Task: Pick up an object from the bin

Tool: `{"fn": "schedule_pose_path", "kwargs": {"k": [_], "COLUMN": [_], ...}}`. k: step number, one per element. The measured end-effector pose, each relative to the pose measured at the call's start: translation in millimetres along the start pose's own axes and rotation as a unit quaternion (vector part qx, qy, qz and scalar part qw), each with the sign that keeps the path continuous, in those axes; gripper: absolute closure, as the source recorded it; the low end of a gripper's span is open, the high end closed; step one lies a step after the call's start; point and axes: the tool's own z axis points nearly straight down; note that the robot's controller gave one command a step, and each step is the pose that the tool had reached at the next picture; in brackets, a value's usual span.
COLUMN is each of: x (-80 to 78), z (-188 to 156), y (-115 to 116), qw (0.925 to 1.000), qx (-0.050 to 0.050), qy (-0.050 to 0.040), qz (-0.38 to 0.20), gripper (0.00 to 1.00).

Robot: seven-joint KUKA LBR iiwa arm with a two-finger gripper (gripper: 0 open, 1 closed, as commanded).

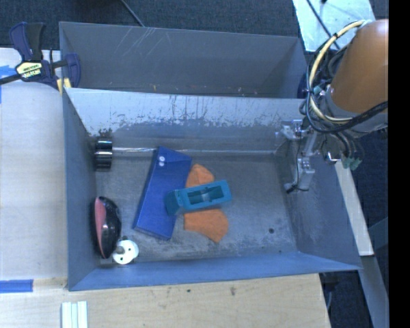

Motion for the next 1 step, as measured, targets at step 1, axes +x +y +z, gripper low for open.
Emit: {"fn": "schedule_pose_path", "kwargs": {"k": [1], "x": [-1.4], "z": [-5.2], "y": [0.5], "qw": [1.0], "qx": [0.001], "qy": [-0.0045], "qz": [-0.001], "gripper": [0.0]}}
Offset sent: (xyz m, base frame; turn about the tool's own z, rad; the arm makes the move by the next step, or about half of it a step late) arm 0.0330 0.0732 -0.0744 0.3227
